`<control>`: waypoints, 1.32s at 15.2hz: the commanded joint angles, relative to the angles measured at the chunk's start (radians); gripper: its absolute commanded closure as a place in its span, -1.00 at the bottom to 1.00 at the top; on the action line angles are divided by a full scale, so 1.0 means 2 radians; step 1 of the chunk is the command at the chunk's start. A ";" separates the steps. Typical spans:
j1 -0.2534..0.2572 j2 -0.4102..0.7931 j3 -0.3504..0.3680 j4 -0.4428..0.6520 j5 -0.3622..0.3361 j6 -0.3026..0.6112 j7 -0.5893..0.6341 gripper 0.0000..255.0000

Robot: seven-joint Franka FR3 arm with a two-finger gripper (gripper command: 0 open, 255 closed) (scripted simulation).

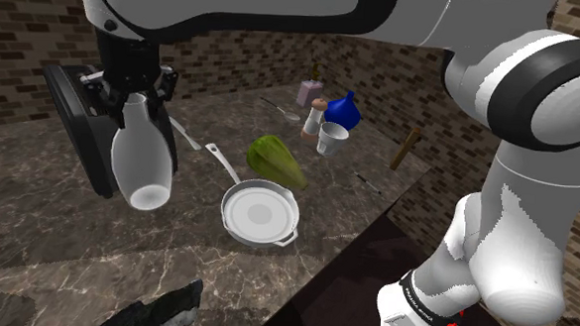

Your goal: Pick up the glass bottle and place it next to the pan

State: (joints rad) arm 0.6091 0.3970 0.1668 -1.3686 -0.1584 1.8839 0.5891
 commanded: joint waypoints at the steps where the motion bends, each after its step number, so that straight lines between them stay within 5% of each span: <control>1: -0.001 0.000 0.000 -0.016 -0.001 0.016 0.002 1.00; 12: -0.002 0.009 -0.003 -0.080 -0.006 0.090 0.011 1.00; 20: -0.002 0.009 -0.003 -0.080 -0.006 0.090 0.011 1.00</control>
State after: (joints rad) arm 0.6045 0.4161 0.1618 -1.5293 -0.1707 2.0629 0.6104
